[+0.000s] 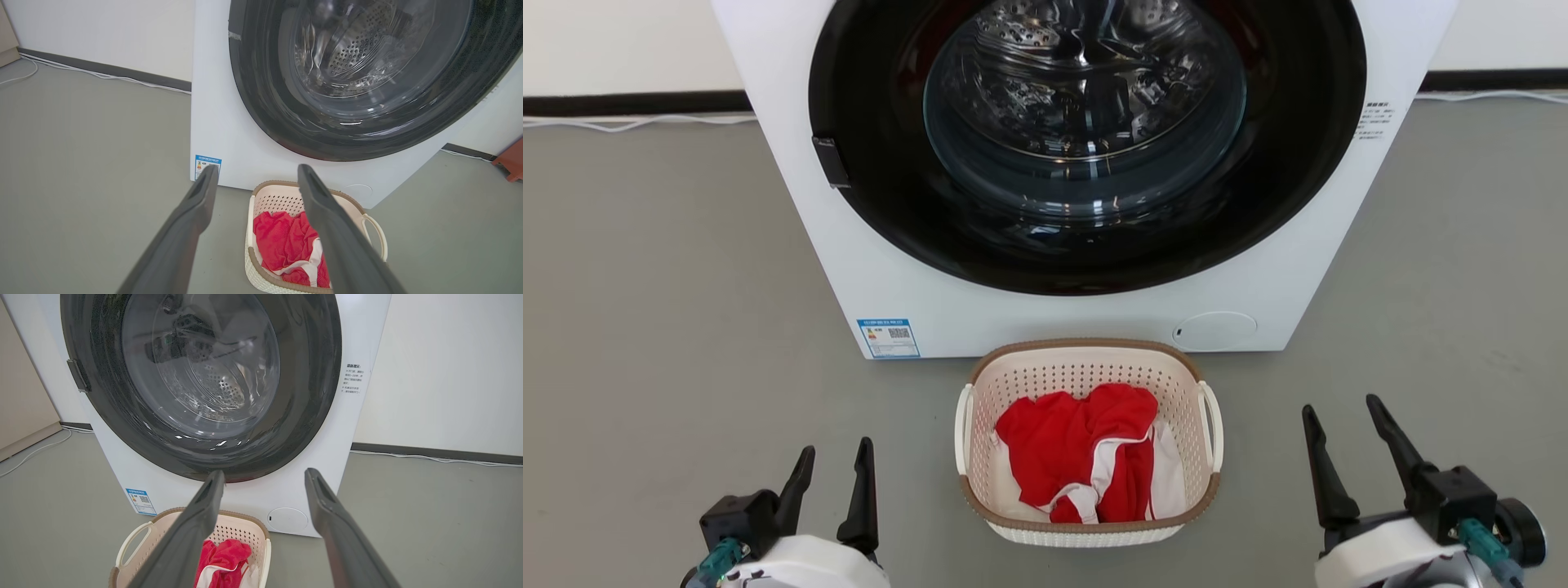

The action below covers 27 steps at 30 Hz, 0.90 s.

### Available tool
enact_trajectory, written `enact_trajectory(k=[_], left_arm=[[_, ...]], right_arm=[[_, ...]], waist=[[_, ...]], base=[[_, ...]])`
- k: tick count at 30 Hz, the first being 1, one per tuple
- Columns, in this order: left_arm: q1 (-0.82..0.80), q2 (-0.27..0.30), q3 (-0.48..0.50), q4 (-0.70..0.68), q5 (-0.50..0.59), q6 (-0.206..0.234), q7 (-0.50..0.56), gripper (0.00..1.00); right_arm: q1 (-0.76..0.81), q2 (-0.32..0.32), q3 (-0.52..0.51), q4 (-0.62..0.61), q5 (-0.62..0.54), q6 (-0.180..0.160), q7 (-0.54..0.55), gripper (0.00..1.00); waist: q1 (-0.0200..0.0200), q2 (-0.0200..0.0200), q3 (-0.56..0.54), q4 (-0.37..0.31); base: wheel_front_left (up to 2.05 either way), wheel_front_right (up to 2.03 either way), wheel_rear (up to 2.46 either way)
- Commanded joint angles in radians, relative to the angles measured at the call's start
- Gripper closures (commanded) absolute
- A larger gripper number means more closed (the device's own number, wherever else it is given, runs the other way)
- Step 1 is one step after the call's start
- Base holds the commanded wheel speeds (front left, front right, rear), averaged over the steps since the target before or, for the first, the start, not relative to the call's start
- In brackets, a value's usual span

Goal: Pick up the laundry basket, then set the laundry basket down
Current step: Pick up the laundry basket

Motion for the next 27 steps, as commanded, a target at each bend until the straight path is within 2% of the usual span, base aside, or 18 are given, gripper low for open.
enact_trajectory(k=[1,9,14,17,27], left_arm=[[-0.06,0.012,0.027,-0.021,0.009,0.007,-0.009,0.0],[-0.113,0.012,0.006,0.021,0.015,-0.004,-0.009,0.0],[-0.204,0.012,-0.038,0.159,0.018,-0.016,-0.009,0.0],[-0.267,0.012,-0.051,0.235,-0.019,-0.026,-0.009,0.0],[-0.48,0.012,-0.157,0.479,-0.032,-0.043,-0.008,0.0]], right_arm=[[-0.055,-0.011,0.015,-0.015,0.009,0.007,-0.013,0.0],[-0.107,-0.006,-0.016,0.061,0.001,0.007,-0.013,0.0],[-0.207,-0.003,-0.021,0.242,-0.013,0.007,-0.005,0.0],[-0.275,-0.008,-0.023,0.332,-0.033,0.007,0.021,0.0],[-0.469,-0.007,-0.038,0.554,-0.065,0.007,0.054,0.0]], waist=[[-0.0001,-0.0001,0.011,-0.001],[-0.0001,-0.0001,0.063,0.003],[-0.0001,-0.0001,0.124,0.006],[-0.0001,-0.0001,0.166,0.005],[-0.0001,-0.0001,0.314,0.019]], base=[[0.0,0.0,0.0],[0.0,0.0,0.0],[0.0,0.0,0.0],[0.0,0.0,0.0],[0.0,0.0,0.0]])
